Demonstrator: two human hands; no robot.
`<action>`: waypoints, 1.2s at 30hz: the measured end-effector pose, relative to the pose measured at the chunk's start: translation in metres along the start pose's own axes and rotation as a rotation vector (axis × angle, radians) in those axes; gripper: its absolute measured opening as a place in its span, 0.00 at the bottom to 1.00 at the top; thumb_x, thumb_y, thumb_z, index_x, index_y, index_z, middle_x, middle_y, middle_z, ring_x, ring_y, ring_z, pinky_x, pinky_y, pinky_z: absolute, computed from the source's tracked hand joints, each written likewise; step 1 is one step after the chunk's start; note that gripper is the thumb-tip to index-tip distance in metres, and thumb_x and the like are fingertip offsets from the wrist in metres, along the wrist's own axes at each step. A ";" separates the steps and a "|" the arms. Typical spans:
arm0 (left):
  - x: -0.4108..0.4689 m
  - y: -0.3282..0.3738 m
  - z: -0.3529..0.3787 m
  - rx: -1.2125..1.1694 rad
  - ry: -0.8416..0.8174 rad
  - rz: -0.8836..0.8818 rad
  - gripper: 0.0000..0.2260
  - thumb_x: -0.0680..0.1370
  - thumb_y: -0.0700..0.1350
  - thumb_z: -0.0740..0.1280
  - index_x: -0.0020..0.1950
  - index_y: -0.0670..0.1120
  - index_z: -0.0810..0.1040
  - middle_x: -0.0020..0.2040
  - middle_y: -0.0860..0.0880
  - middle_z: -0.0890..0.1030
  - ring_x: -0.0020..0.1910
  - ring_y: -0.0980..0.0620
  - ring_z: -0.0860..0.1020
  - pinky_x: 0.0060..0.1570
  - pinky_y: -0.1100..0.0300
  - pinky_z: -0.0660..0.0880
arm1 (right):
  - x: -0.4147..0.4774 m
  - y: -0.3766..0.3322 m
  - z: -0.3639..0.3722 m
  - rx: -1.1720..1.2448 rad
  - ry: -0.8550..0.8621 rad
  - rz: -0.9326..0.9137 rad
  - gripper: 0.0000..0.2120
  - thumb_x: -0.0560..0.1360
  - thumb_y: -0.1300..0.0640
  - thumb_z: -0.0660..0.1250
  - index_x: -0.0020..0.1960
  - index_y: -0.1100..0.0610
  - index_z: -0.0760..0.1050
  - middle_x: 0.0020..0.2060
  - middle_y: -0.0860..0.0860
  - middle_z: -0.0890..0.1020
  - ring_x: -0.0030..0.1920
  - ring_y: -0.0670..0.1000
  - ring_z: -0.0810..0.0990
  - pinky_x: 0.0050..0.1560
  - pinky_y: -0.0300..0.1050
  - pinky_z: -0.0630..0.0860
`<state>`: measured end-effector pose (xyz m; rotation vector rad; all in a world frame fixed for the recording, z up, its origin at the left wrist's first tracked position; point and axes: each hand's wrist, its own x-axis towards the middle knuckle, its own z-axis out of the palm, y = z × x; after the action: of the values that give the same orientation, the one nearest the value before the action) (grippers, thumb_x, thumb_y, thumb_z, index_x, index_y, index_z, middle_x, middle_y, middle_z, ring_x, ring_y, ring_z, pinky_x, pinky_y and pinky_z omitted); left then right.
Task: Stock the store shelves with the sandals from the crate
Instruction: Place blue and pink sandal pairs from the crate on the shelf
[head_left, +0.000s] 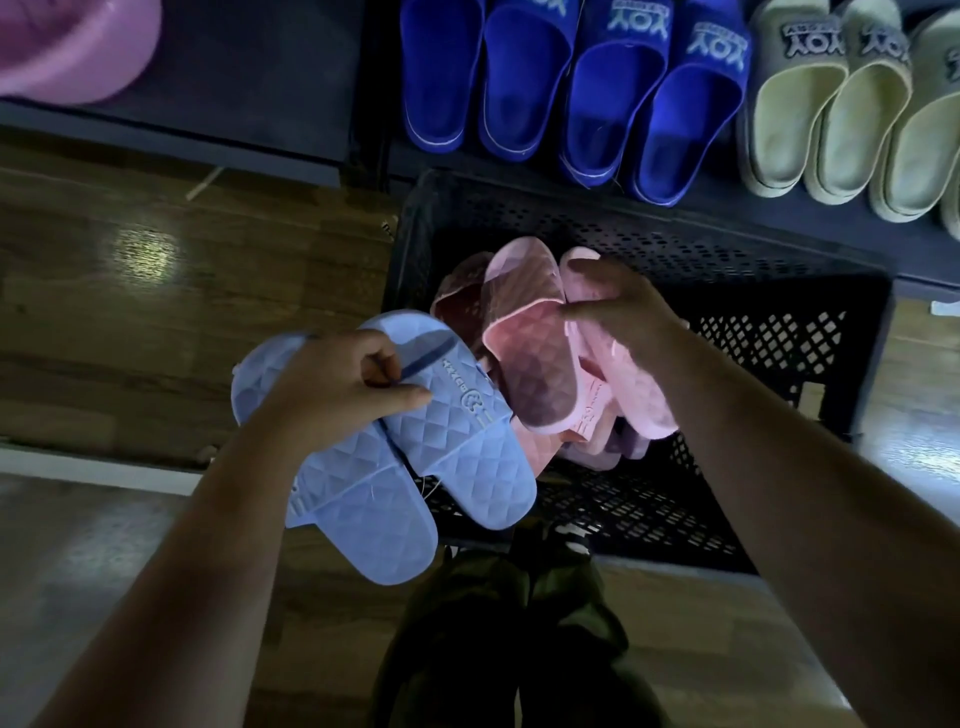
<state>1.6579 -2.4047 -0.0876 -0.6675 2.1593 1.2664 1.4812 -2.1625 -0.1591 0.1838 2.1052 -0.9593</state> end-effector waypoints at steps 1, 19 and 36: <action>0.000 0.000 0.000 -0.010 0.000 -0.002 0.13 0.67 0.52 0.76 0.39 0.48 0.75 0.31 0.48 0.79 0.31 0.54 0.76 0.35 0.57 0.70 | 0.000 0.001 0.008 -0.105 0.050 -0.061 0.29 0.64 0.59 0.79 0.64 0.51 0.76 0.63 0.50 0.75 0.61 0.49 0.74 0.55 0.41 0.69; -0.048 0.044 0.002 0.059 0.035 0.087 0.09 0.69 0.50 0.75 0.40 0.51 0.76 0.31 0.48 0.80 0.30 0.54 0.78 0.32 0.57 0.72 | -0.101 0.006 -0.014 0.066 0.473 -0.256 0.12 0.70 0.66 0.69 0.51 0.56 0.83 0.46 0.50 0.83 0.48 0.48 0.79 0.47 0.27 0.71; -0.229 0.309 -0.072 0.251 0.266 0.286 0.13 0.71 0.56 0.70 0.35 0.49 0.74 0.32 0.51 0.78 0.34 0.55 0.77 0.39 0.52 0.75 | -0.365 -0.120 -0.226 0.182 0.623 -0.411 0.10 0.73 0.60 0.70 0.52 0.49 0.82 0.48 0.43 0.83 0.49 0.44 0.79 0.49 0.37 0.71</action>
<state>1.6083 -2.3026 0.2863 -0.4550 2.6548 1.0607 1.5379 -2.0245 0.2611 0.1567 2.6841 -1.4861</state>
